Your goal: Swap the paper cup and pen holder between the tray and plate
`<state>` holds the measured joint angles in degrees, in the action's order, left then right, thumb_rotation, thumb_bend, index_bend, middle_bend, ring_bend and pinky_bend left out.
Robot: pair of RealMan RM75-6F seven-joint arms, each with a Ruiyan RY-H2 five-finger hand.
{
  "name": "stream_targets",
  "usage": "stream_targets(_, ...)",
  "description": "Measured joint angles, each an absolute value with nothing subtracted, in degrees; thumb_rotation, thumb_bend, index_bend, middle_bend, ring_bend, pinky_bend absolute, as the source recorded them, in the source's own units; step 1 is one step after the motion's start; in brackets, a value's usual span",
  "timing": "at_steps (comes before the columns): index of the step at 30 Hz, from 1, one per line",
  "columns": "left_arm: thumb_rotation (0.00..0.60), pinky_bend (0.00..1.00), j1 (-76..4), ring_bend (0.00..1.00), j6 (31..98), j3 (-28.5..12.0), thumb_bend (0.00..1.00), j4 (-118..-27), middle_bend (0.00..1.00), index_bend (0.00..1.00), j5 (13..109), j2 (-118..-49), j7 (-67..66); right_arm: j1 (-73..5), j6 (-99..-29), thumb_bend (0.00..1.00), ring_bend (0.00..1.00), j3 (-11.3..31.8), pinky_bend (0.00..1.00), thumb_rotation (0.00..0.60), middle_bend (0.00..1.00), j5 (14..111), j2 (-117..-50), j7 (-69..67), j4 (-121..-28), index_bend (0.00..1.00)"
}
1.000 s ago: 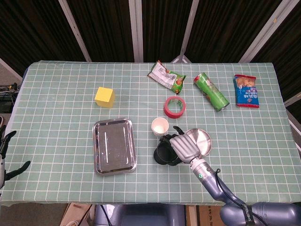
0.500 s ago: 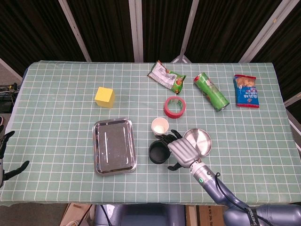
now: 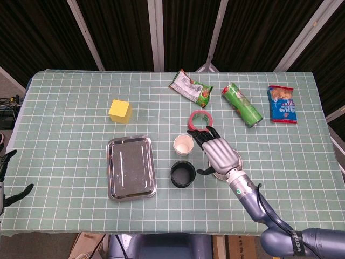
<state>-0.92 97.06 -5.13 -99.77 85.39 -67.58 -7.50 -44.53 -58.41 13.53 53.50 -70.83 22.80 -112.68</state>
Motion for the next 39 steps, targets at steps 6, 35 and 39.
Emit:
stream_targets(6,0.600,0.01,-1.05,0.00,96.53,-5.79,0.07,-99.45,0.00,0.18,84.48,-67.90,-8.00,-48.47,-53.68,0.05,0.06,15.38,0.01,0.600,0.11,46.41,-73.03,21.68,-105.23,0.05)
stream_targets(35,0.600,0.01,-1.42,0.00,94.71,-6.99,0.07,-98.80,0.00,0.18,82.69,-68.20,-8.14,-54.49,-47.00,0.05,0.16,13.69,0.01,0.600,0.11,44.08,-85.55,16.98,-87.59,0.07)
stream_targets(39,0.600,0.01,-1.53,0.00,94.16,-7.12,0.07,-98.76,0.00,0.18,82.18,-68.11,-8.04,-54.45,-47.48,0.05,0.19,14.15,0.01,0.600,0.11,44.34,-86.65,15.72,-86.58,0.09)
